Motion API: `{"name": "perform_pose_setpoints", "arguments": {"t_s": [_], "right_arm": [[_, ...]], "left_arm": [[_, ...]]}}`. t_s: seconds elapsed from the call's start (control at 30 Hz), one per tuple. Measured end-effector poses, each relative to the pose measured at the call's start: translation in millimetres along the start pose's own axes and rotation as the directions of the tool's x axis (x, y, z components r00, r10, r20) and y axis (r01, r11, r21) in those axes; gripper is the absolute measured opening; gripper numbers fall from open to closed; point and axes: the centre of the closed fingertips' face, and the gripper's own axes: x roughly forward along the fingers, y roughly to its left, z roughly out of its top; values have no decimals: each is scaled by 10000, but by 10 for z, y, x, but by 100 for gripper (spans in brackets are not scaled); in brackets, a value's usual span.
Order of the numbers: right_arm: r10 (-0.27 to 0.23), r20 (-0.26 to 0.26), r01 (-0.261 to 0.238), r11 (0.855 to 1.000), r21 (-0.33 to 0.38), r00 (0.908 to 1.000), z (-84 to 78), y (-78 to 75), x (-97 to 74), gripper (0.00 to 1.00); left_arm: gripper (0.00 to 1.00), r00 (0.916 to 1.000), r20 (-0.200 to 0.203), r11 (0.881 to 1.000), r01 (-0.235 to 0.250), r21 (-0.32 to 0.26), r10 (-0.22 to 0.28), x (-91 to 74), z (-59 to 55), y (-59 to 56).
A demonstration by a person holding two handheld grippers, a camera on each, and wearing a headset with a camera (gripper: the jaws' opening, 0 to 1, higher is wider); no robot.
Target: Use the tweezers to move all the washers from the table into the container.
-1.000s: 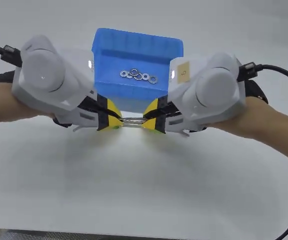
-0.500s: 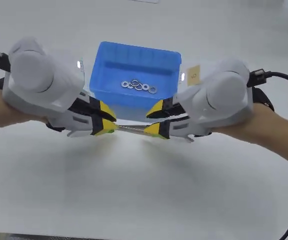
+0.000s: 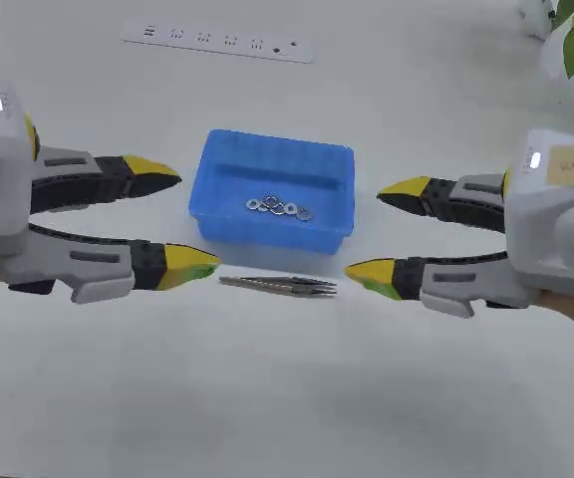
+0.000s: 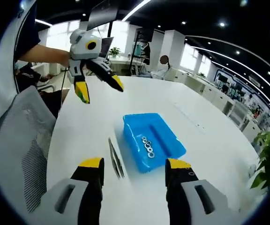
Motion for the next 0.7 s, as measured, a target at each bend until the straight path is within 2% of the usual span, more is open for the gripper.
{"name": "perform_pose_setpoints", "arguments": {"t_s": [0.03, 0.13, 0.2, 0.23, 0.27, 0.4, 0.47, 0.57, 0.6, 0.63, 0.7], "right_arm": [[-3, 42, 4, 10000, -74, 10000, 3, 20, -27, 59], [-86, -266, 88, 9999, 76, 9996, -39, 63, -91, 65], [-114, -359, 124, 9995, 290, 9993, -29, 102, -120, 76], [-116, -324, 127, 9993, 344, 9994, -2, 130, -136, 80], [-134, -326, 146, 9993, 347, 9994, 10, 143, -147, 85], [-188, -240, 195, 9995, 267, 9995, 85, 193, -185, 93], [-240, -263, 247, 9993, 263, 9994, 93, 201, -187, 97], [-290, -370, 301, 9992, 279, 9989, 94, 227, -186, 100], [-283, -504, 295, 9993, 222, 9983, 74, 245, -188, 100], [-277, -557, 288, 9994, 189, 9981, 68, 256, -189, 100], [-320, -664, 328, 9994, 113, 9973, 53, 280, -191, 100]], "left_arm": [[73, 9999, 84, 9993, -137, 334, 134, -27, 56, -4], [82, 9999, -115, 9996, -96, 265, 99, -45, 60, -67], [99, 9975, -681, 9994, -163, 295, 183, -47, -39, -108], [97, 9948, -1003, 9987, -106, 497, 156, -53, -94, -154], [100, 9935, -1130, 9986, -88, 519, 146, -61, -122, -196], [100, 9932, -1164, 9984, 51, 565, 15, -103, -122, -394], [100, 9932, -1165, 9984, -18, 564, 84, -120, -116, -437], [100, 9895, -1392, 9987, -331, 377, 380, -158, -105, -419], [100, 9902, -1309, 9986, -467, 231, 494, -170, -69, -416], [100, 9930, -1043, 9984, -540, 141, 552, -182, 2, -412], [100, 9949, -807, 9981, -593, 176, 605, -204, 77, -409]]}}
